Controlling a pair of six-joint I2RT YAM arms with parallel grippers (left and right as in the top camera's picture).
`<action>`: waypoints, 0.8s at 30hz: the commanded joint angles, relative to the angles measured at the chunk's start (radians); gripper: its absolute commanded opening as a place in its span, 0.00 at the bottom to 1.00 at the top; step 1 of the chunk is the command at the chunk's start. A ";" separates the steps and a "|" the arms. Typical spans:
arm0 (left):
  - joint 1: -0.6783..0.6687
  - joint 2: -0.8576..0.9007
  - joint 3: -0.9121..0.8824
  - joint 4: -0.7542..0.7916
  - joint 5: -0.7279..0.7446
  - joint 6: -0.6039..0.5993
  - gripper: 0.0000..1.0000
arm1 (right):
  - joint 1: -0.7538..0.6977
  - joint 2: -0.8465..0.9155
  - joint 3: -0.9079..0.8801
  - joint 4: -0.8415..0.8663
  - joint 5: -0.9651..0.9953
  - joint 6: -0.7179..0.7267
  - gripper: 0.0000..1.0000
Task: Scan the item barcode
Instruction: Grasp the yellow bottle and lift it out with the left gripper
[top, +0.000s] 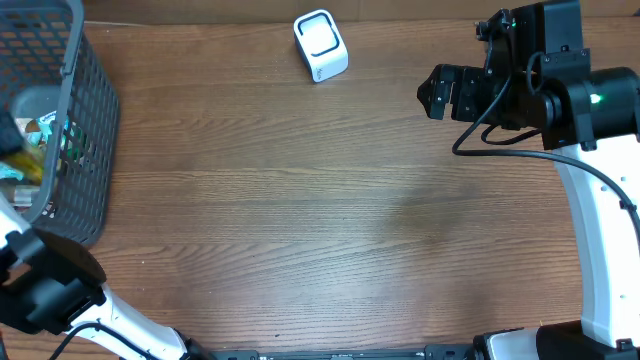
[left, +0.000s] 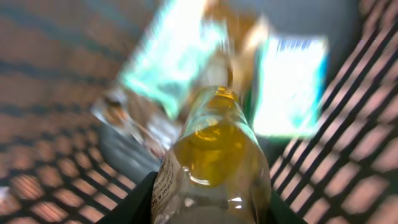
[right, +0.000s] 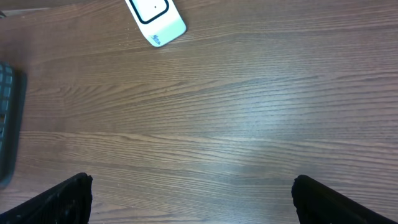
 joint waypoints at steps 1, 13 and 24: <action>-0.006 -0.080 0.184 -0.007 0.012 -0.107 0.16 | 0.003 -0.009 0.029 0.006 -0.005 0.003 1.00; -0.082 -0.282 0.367 -0.043 0.227 -0.174 0.12 | 0.003 -0.009 0.029 0.006 -0.005 0.027 1.00; -0.411 -0.308 0.366 -0.253 0.207 -0.209 0.09 | 0.003 -0.009 0.029 0.006 -0.002 0.038 1.00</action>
